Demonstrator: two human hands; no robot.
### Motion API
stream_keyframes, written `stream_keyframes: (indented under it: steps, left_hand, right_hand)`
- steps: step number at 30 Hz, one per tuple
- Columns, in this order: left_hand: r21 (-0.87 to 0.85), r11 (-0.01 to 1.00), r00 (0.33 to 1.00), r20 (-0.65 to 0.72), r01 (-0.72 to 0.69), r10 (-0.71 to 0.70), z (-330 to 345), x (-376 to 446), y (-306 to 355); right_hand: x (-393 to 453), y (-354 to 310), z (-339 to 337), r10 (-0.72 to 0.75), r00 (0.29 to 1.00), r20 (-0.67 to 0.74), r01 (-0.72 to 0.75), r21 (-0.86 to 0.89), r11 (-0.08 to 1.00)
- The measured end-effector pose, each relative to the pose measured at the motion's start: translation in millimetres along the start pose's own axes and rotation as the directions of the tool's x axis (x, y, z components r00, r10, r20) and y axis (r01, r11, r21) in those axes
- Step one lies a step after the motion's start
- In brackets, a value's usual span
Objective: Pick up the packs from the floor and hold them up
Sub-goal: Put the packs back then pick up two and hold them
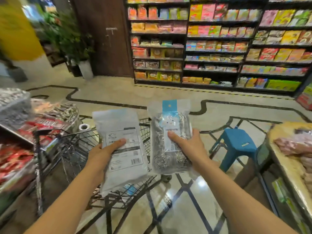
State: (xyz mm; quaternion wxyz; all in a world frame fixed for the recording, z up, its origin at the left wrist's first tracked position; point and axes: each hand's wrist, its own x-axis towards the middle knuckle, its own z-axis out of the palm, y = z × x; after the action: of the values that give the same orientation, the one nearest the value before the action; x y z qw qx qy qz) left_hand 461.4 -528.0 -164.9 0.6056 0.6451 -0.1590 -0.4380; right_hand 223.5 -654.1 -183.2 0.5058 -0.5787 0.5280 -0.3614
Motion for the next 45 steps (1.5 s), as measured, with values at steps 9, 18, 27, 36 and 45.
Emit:
stream_keyframes:
  steps: [9, 18, 27, 36, 45]
  left_hand:
    - [-0.041, 0.999, 0.987, -0.156, 0.028, -0.034, -49.5, 148.4, -10.2]
    - [-0.044, 0.984, 0.941, -0.288, 0.172, -0.177, -108.8, 267.0, -41.1]
    - [-0.100, 0.945, 0.874, -0.360, 0.311, -0.326, -115.4, 310.5, -104.1]
    - [-0.169, 0.907, 0.785, -0.456, 0.385, -0.419, -104.4, 345.5, -178.8]
    - [-0.201, 0.867, 0.751, -0.437, 0.455, -0.495, -84.1, 387.3, -271.5]
  right_hand:
    - [135.2, 3.6, 111.7, 0.007, 0.994, 0.108, 0.011, -0.166, 0.986]
    - [231.6, 28.9, 219.3, 0.099, 0.976, 0.192, -0.036, -0.305, 0.952]
    - [277.8, 74.2, 272.7, 0.257, 0.905, 0.338, -0.029, -0.554, 0.832]
    - [313.6, 154.2, 302.5, 0.406, 0.844, 0.352, -0.088, -0.654, 0.751]
    - [343.8, 276.2, 325.9, 0.483, 0.803, 0.349, -0.090, -0.731, 0.677]
